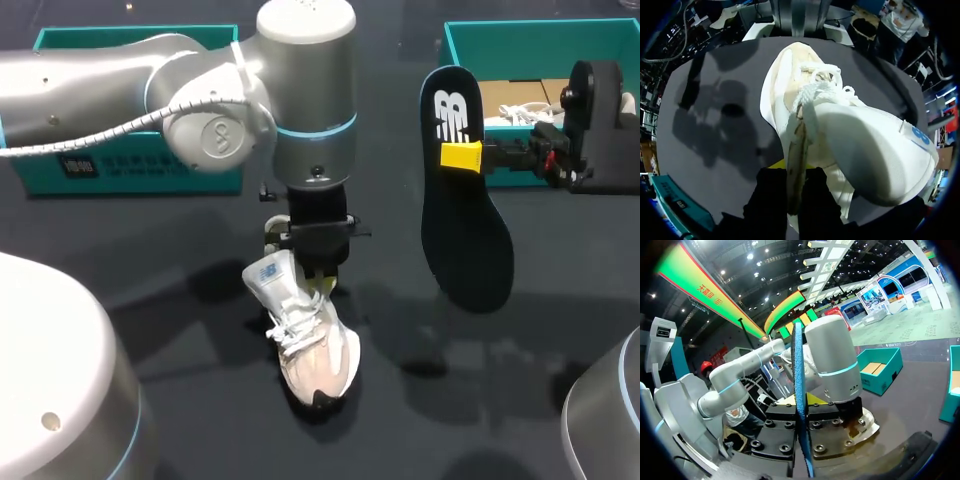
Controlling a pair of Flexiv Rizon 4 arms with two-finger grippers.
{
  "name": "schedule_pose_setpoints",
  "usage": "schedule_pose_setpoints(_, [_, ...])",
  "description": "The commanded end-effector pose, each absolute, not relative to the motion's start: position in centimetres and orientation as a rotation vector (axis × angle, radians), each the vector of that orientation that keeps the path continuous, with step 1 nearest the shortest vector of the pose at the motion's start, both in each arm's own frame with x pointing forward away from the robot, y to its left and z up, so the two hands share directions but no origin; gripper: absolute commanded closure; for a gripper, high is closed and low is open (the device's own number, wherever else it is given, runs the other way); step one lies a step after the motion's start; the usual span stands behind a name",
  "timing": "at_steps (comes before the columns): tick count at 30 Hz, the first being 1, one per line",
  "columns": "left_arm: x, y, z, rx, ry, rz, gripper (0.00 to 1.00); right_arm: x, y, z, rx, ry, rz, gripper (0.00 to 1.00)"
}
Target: Take the shoe out of the shoebox, open the shoe tongue, remove and reinsert the insole, then place the shoe into the shoebox
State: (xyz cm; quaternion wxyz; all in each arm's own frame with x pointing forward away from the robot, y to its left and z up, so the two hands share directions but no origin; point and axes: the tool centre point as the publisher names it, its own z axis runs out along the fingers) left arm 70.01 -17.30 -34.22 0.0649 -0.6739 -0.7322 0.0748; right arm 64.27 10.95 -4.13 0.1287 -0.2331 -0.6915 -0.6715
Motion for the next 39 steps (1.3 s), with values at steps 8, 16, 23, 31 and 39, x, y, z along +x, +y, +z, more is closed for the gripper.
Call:
schedule_pose_setpoints(8, [69.4, -18.2, -35.2, -2.09, -2.179, 0.168, 1.0, 64.3, 11.1, -4.2, -0.679, -2.011, -1.952, 1.0])
schedule_pose_setpoints(16, [69.9, -18.0, -35.0, -2.119, -2.187, 0.137, 1.0, 64.3, 11.1, -4.2, -0.679, -2.011, -1.952, 1.0])
schedule_pose_setpoints(23, [70.9, -18.0, -34.9, -2.174, -2.169, 0.086, 1.0, 64.3, 11.1, -4.2, -0.679, -2.011, -1.952, 1.0])
schedule_pose_setpoints(31, [72.5, -18.1, -35.2, -2.174, -2.173, 0.063, 1.0, 64.3, 11.1, -4.2, -0.679, -2.011, -1.952, 1.0])
schedule_pose_setpoints(39, [73.7, -18.3, -35.4, -2.185, -2.173, 0.057, 1.0, 64.3, 11.1, -4.2, -0.679, -2.011, -1.952, 1.0])
